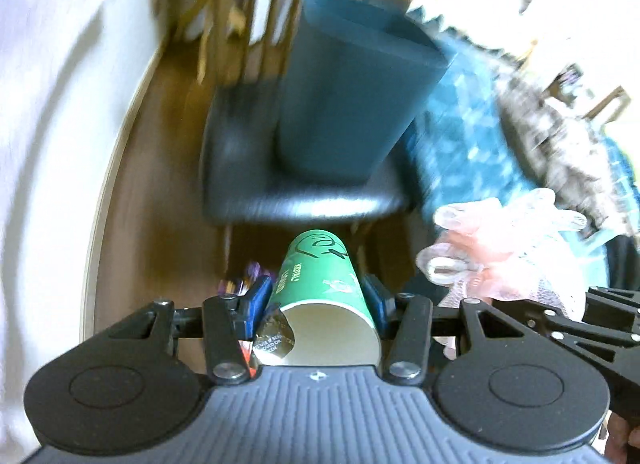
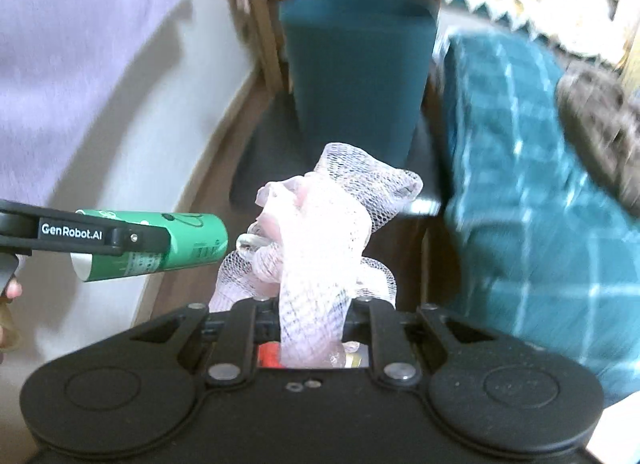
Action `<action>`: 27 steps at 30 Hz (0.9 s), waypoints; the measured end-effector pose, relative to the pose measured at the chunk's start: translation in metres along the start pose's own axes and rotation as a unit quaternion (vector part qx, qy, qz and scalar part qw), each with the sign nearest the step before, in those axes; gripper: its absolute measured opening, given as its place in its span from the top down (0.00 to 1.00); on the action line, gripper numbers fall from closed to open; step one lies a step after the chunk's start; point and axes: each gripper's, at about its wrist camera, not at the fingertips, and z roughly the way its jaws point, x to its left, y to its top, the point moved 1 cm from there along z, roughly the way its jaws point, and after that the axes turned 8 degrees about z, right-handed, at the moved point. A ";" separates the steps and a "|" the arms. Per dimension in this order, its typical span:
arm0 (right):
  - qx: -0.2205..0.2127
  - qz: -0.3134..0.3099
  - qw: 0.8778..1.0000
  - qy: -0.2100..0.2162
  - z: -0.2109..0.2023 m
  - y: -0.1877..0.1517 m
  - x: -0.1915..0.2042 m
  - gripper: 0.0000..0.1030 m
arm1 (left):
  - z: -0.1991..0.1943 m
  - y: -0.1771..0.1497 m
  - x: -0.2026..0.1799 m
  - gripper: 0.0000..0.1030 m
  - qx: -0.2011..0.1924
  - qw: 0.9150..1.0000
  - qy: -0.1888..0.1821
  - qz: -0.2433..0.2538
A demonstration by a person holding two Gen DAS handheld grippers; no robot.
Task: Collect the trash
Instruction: 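Lift green cup with left while right lifts pink mesh over the teal wastebasket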
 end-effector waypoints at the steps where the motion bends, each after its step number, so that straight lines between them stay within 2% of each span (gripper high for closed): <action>1: -0.012 0.003 1.000 -0.001 -0.013 0.012 0.003 0.84 | -0.012 0.010 -0.004 0.53 -0.013 1.000 -0.003 0.008; 7: -0.069 0.015 0.997 -0.006 -0.062 0.065 0.021 0.84 | -0.052 0.064 -0.020 0.53 -0.065 0.997 -0.009 0.045; 14: -0.116 0.007 0.993 -0.005 -0.078 0.129 0.016 0.84 | -0.068 0.134 -0.036 0.53 -0.102 0.994 0.008 0.045; 19: -0.131 -0.018 0.991 0.005 -0.054 0.178 -0.003 0.83 | -0.038 0.192 -0.046 0.53 -0.109 0.993 0.032 0.028; 22: -0.119 -0.030 0.992 0.013 -0.031 0.207 -0.014 0.83 | -0.006 0.228 -0.054 0.53 -0.095 0.994 0.049 0.017; 27: -0.086 -0.060 0.994 0.009 0.026 0.249 -0.031 0.83 | 0.052 0.272 -0.062 0.53 -0.063 0.995 0.078 0.003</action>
